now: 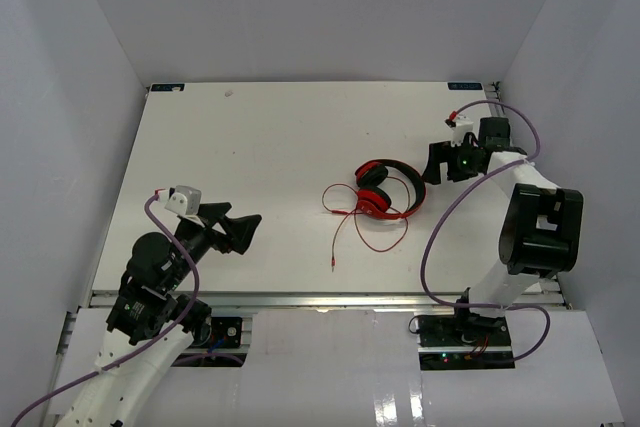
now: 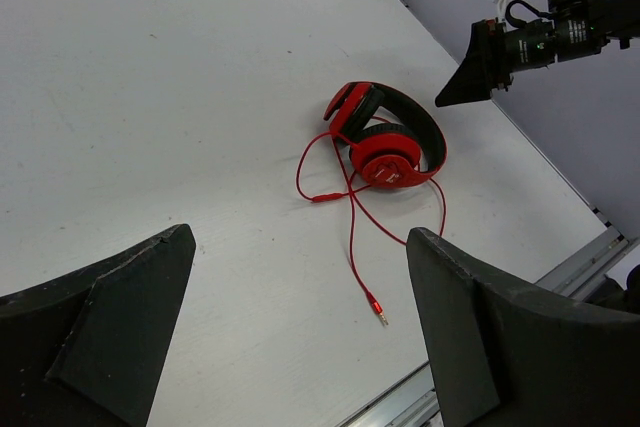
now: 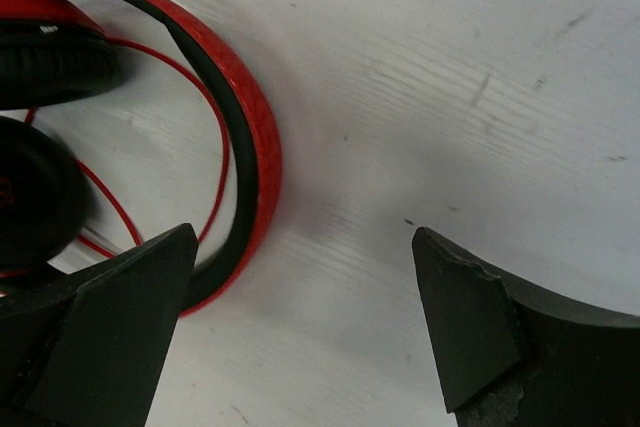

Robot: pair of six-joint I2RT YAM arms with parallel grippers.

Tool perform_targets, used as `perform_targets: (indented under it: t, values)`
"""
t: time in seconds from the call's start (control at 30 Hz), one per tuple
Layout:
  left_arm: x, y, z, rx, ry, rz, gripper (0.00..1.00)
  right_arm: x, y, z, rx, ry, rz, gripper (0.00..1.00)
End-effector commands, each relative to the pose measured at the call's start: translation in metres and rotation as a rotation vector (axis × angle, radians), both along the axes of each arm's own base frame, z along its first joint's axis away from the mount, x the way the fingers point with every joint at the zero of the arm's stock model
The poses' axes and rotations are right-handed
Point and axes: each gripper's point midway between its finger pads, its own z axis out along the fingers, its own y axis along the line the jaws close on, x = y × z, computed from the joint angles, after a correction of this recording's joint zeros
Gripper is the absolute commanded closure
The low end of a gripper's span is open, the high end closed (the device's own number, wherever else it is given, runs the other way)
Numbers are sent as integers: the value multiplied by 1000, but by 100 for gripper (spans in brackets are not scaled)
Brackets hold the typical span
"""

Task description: Wrap the headphones

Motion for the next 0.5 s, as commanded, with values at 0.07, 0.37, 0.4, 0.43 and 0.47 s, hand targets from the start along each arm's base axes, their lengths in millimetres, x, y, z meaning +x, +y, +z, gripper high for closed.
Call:
perform_targets:
  t: [0.07,0.37,0.4,0.43,0.47]
  values:
    - [2,-1,2,4,-16,-6,2,-1,28,-24,8,135,-6,13]
    - [5,-2,-3,-7,13,3,2,-2,35,-54,-109,177,50,48]
    - [6,-2,-5,-15,24,11,2,-3,37,-55,-113,176,58,51]
    - [8,-2,-8,-23,36,20,2,-3,39,-56,-115,175,65,55]
    - [9,-4,-9,-25,39,10,2,-3,40,-55,-113,173,69,60]
